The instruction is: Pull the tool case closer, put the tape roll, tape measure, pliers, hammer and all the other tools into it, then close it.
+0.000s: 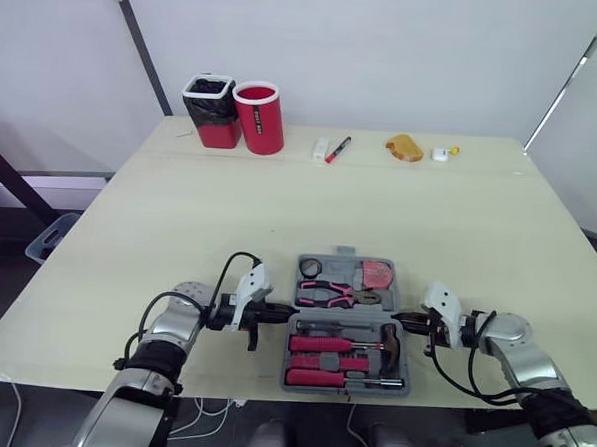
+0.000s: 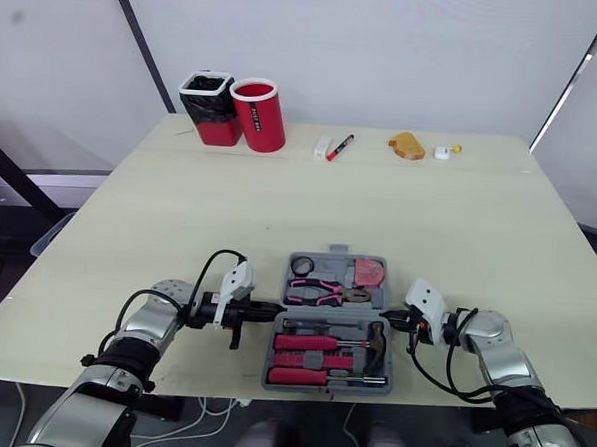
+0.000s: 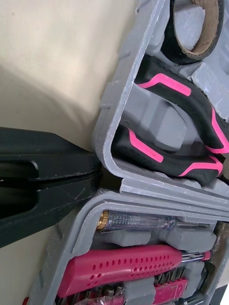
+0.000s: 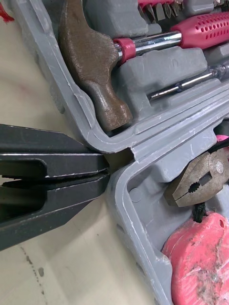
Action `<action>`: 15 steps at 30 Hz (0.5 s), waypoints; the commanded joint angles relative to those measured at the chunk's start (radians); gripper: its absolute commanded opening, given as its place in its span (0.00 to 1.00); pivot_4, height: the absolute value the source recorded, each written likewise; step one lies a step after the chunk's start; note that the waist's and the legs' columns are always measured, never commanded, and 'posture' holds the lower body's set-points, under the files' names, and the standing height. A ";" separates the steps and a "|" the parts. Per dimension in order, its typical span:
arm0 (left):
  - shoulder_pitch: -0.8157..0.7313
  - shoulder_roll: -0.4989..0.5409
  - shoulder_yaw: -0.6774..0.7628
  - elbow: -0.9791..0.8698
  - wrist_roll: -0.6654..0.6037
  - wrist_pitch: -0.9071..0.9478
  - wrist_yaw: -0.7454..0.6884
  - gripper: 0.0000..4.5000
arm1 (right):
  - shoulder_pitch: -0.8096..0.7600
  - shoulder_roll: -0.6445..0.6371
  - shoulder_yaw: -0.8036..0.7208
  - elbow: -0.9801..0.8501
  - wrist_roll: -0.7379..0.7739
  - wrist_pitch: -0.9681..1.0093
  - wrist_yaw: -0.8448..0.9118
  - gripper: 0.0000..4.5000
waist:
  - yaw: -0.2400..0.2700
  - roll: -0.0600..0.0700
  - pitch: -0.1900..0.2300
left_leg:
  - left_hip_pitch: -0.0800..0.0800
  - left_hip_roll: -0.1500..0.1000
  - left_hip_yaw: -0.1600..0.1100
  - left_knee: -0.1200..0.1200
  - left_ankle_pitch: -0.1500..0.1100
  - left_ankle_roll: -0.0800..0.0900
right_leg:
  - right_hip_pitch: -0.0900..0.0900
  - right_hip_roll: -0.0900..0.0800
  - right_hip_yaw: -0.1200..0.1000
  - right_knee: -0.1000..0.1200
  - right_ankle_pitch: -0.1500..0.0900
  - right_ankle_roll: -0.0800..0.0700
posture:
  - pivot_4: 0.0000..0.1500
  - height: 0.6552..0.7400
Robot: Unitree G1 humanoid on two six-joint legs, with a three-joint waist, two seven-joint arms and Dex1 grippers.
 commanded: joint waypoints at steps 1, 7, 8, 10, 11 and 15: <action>0.019 0.001 -0.042 -0.014 0.014 0.008 -0.026 0.00 | 0.008 0.001 0.018 -0.056 0.021 0.011 0.026 0.01 | 0.000 0.000 0.000 | 0.000 0.000 0.000 0.000 0.000 0.000 | 0.000 0.000 0.000 0.000 0.000 0.000 | 1.00 1.00; 0.020 -0.001 -0.039 -0.019 0.011 0.019 -0.022 0.00 | 0.013 0.004 0.015 -0.068 0.023 0.033 0.020 0.01 | -0.001 0.000 0.000 | 0.000 0.000 0.000 0.000 0.000 0.000 | 0.000 0.000 0.000 0.000 0.000 0.000 | 1.00 1.00; 0.020 -0.001 -0.039 -0.018 0.012 0.020 -0.021 0.00 | 0.017 0.002 0.017 -0.074 0.027 0.041 0.027 0.01 | 0.000 0.000 0.000 | 0.000 0.000 0.000 0.000 0.000 0.000 | 0.000 0.000 0.000 0.000 0.000 0.000 | 1.00 1.00; 0.021 0.000 -0.039 -0.020 0.011 0.023 -0.023 0.00 | 0.023 0.003 0.013 -0.073 0.017 0.032 0.009 0.01 | 0.000 0.000 0.000 | 0.000 0.000 0.000 0.000 0.000 0.000 | 0.000 0.000 0.000 0.000 0.000 0.000 | 1.00 1.00; 0.023 0.003 -0.040 -0.024 0.010 0.027 -0.027 0.00 | 0.022 0.005 0.008 -0.065 0.011 0.027 -0.008 0.01 | -0.001 0.000 0.000 | 0.000 0.000 0.000 0.000 0.000 0.000 | 0.000 0.000 0.000 0.000 0.000 0.000 | 1.00 1.00; 0.032 0.012 -0.038 -0.037 0.005 0.039 -0.038 0.00 | 0.019 0.010 0.000 -0.051 0.005 0.015 -0.034 0.01 | -0.002 0.000 0.000 | 0.000 0.000 0.000 0.000 0.000 0.000 | 0.000 0.000 0.000 0.000 0.000 0.000 | 1.00 1.00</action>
